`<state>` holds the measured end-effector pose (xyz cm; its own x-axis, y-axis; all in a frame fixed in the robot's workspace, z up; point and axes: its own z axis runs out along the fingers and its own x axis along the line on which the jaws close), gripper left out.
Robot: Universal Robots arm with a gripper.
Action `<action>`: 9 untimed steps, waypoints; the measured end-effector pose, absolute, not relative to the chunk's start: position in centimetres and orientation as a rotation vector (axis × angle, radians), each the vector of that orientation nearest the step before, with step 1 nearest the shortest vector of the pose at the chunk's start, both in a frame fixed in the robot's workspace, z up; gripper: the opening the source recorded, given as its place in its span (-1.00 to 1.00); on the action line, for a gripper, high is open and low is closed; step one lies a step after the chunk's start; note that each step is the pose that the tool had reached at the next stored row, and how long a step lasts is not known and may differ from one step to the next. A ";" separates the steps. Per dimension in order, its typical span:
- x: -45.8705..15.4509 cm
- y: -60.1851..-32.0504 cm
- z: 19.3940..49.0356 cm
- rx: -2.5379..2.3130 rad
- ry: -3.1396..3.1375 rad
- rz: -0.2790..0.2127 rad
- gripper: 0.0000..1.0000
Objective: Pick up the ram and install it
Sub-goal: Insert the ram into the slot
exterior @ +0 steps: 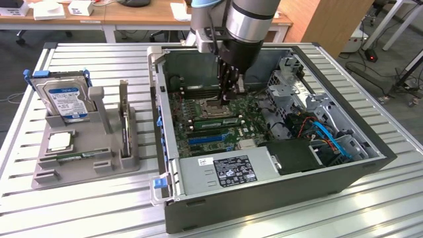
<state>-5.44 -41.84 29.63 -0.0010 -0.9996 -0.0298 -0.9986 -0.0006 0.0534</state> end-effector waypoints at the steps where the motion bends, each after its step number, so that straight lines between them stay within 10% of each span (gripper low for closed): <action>1: -5.8 -41.8 29.6 2.208 -2.209 -0.092 -0.52; 9: -7.9 -41.8 29.5 2.208 -2.209 -0.092 -0.52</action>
